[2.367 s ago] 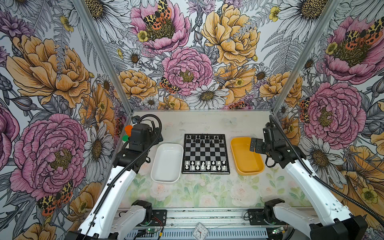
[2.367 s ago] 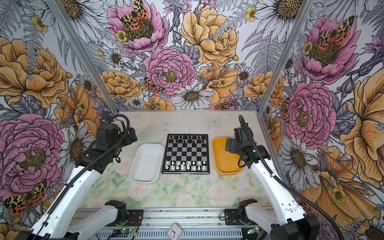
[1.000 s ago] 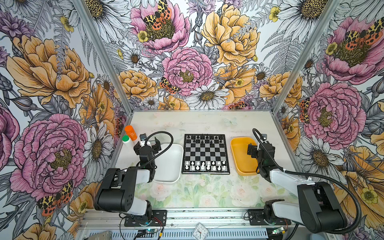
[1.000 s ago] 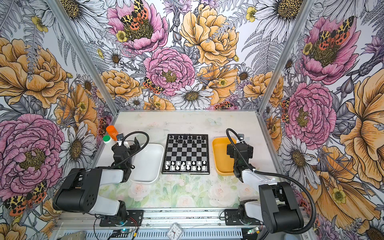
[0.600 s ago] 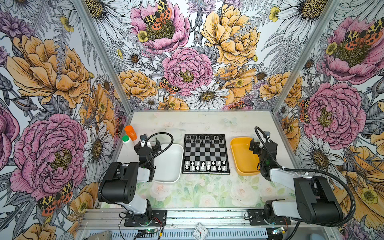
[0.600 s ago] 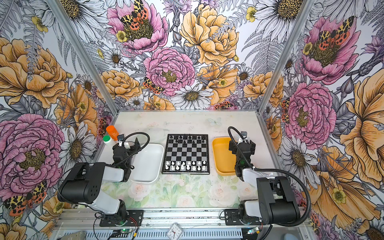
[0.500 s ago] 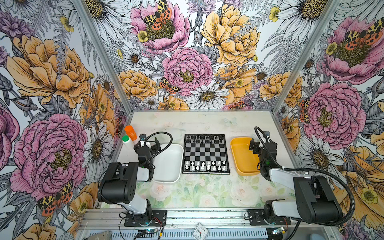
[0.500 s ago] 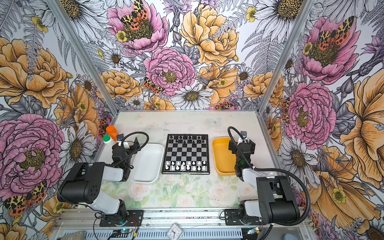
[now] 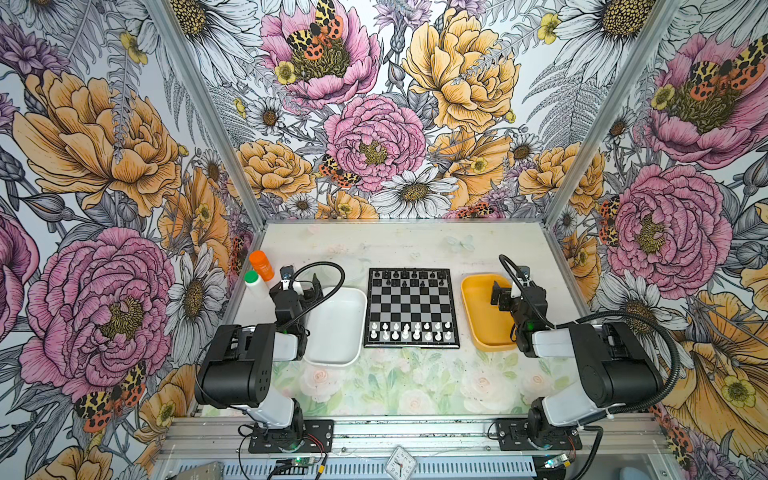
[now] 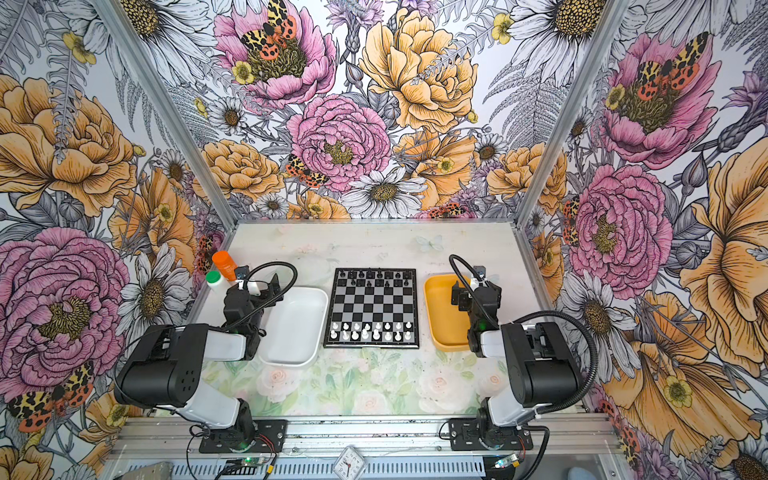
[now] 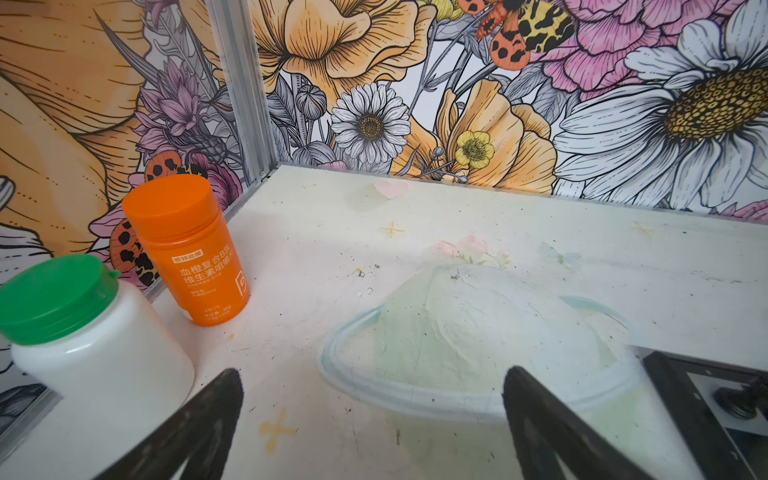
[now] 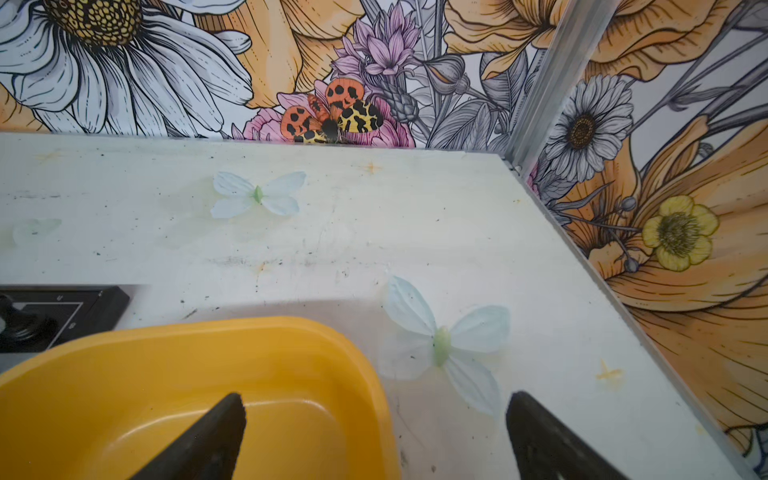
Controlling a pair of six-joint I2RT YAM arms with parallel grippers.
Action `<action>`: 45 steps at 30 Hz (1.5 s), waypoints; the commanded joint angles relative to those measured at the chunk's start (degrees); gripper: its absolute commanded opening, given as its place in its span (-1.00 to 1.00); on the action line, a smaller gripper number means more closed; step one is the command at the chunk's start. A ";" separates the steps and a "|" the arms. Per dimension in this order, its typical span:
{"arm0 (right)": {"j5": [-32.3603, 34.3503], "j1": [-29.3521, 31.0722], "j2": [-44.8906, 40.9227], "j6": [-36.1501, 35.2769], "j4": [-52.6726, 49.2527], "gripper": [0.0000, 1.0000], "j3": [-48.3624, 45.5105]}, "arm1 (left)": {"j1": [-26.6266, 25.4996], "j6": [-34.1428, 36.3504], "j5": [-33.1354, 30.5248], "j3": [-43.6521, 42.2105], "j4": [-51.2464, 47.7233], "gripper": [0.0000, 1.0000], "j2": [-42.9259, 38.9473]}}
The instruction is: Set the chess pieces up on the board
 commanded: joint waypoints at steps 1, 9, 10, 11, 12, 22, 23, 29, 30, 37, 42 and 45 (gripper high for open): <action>-4.08 -1.68 -0.35 1.71 1.69 0.99 1.75 | 0.72 -0.90 1.61 0.86 -0.01 0.98 -0.33; -3.67 -1.51 -0.58 1.62 1.84 0.99 1.51 | 0.73 -0.92 1.54 0.84 -0.05 0.98 -0.36; -3.82 -1.59 -0.54 1.68 1.92 0.99 1.52 | 0.68 -0.89 1.47 0.93 -0.02 0.98 -0.38; -3.77 -1.61 -0.60 1.64 1.79 0.99 1.56 | 0.63 -0.83 1.36 0.93 -0.13 0.98 -0.33; -3.74 -1.54 -0.47 1.61 1.93 0.99 1.51 | 0.50 -0.85 1.17 0.98 -0.17 0.97 -0.40; -3.74 -1.61 -0.54 1.66 1.82 0.99 1.61 | -1.86 0.51 -4.89 1.39 -0.85 0.98 -0.29; -3.80 -1.60 -0.49 1.61 1.86 0.99 1.59 | -1.91 0.56 -5.07 1.39 -0.71 0.98 -0.31; -3.74 -1.57 -0.55 1.63 1.73 0.99 1.66 | -1.96 0.62 -5.42 1.28 -0.56 0.98 -0.29; -3.74 -1.58 -0.50 1.66 1.78 0.99 1.57 | -2.07 0.63 -5.45 1.29 -0.53 0.98 -0.28; -3.78 -1.54 -0.40 1.66 1.73 0.99 1.61 | -1.99 0.68 -5.42 1.19 -0.45 0.98 -0.24; -3.91 -1.63 -0.25 1.73 0.81 0.99 2.22 | -2.05 0.66 -5.44 1.26 -0.47 0.98 -0.30; -3.89 -1.70 -0.24 1.77 1.32 0.99 1.98 | -2.05 0.60 -5.44 1.20 -0.44 0.98 -0.26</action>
